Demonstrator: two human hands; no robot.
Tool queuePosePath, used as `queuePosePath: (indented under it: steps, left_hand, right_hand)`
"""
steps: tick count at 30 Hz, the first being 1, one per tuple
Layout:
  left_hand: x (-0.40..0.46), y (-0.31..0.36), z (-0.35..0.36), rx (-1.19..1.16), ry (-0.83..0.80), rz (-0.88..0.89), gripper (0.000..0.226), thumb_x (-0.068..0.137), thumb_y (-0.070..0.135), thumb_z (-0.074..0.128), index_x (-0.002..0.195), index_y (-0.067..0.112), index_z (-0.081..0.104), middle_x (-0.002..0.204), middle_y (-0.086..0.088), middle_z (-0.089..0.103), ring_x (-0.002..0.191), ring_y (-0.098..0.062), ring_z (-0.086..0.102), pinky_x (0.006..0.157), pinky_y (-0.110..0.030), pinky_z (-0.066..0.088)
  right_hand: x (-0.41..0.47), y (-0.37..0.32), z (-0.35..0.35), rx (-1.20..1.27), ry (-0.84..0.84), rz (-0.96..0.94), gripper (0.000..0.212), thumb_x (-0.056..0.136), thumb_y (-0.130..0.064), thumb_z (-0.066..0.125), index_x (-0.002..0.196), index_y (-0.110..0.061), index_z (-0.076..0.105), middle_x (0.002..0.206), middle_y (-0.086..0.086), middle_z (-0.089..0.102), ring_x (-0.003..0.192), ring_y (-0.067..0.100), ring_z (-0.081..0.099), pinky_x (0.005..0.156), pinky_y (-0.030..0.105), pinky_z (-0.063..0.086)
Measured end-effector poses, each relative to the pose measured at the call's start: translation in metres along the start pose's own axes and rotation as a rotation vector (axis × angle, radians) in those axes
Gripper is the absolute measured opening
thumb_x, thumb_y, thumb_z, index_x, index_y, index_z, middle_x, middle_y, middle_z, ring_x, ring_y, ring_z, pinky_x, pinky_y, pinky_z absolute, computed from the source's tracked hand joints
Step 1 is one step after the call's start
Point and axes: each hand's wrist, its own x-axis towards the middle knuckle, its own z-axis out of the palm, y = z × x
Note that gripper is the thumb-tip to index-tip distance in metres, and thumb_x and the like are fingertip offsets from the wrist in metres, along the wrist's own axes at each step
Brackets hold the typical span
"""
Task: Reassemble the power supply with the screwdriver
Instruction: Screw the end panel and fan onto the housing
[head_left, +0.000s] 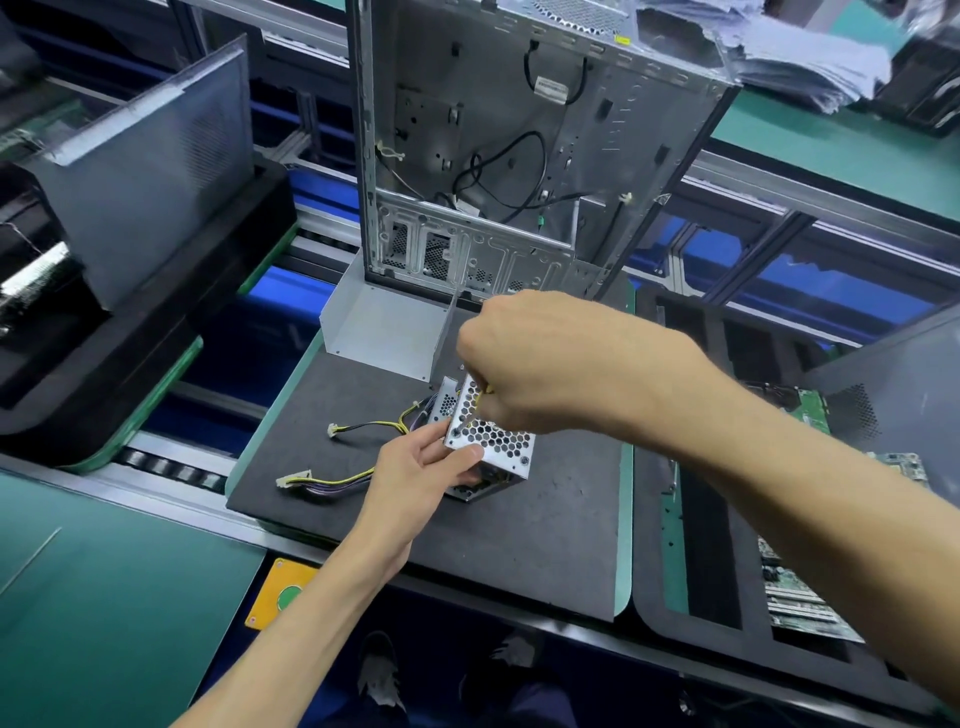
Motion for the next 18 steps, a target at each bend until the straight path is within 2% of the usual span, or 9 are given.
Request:
queuePosePath:
  steps: [6, 9, 12, 15, 18]
  left_hand:
    - [0.002, -0.001, -0.006, -0.025, 0.015, -0.008, 0.023, 0.094, 0.003, 0.067, 0.115, 0.010, 0.072, 0.107, -0.005, 0.078, 0.096, -0.016, 0.074, 0.085, -0.027, 0.060]
    - [0.003, -0.003, -0.006, -0.036, 0.014, -0.010, 0.021, 0.093, 0.003, 0.068, 0.112, 0.012, 0.073, 0.106, -0.005, 0.079, 0.096, -0.017, 0.074, 0.081, -0.025, 0.060]
    - [0.004, -0.004, -0.006, -0.038, 0.010, -0.011, 0.020, 0.093, 0.003, 0.068, 0.110, 0.011, 0.074, 0.106, -0.005, 0.079, 0.096, -0.017, 0.074, 0.079, -0.023, 0.059]
    - [0.005, -0.004, -0.006, -0.041, 0.009, -0.013, 0.021, 0.093, 0.002, 0.068, 0.112, 0.010, 0.074, 0.105, -0.007, 0.079, 0.096, -0.017, 0.075, 0.078, -0.023, 0.058]
    - [0.005, -0.004, -0.006, -0.046, 0.013, -0.020, 0.022, 0.093, 0.002, 0.068, 0.113, 0.010, 0.072, 0.105, -0.007, 0.079, 0.096, -0.019, 0.075, 0.077, -0.023, 0.059]
  right_hand:
    - [0.012, 0.001, 0.000, 0.069, -0.216, 0.087, 0.032, 0.096, -0.022, 0.057, 0.066, -0.012, 0.050, 0.062, 0.003, 0.052, 0.054, 0.017, 0.048, 0.047, 0.027, 0.031]
    - [0.013, 0.002, 0.002, 0.038, -0.149, 0.085, 0.031, 0.094, -0.020, 0.057, 0.066, -0.012, 0.047, 0.064, 0.003, 0.049, 0.055, 0.018, 0.046, 0.049, 0.027, 0.032]
    - [0.010, -0.003, 0.004, -0.037, -0.028, 0.004, 0.009, 0.087, -0.010, 0.056, 0.081, -0.015, 0.060, 0.071, 0.001, 0.055, 0.062, 0.021, 0.053, 0.050, 0.027, 0.033]
    - [0.009, 0.000, 0.008, -0.057, 0.030, -0.091, 0.020, 0.084, -0.003, 0.053, 0.094, -0.017, 0.064, 0.080, 0.001, 0.062, 0.076, 0.027, 0.061, 0.051, 0.028, 0.035]
    - [0.007, 0.005, 0.008, -0.053, 0.020, -0.110, 0.018, 0.084, -0.003, 0.055, 0.096, -0.014, 0.064, 0.084, 0.004, 0.064, 0.079, 0.029, 0.063, 0.056, 0.031, 0.042]
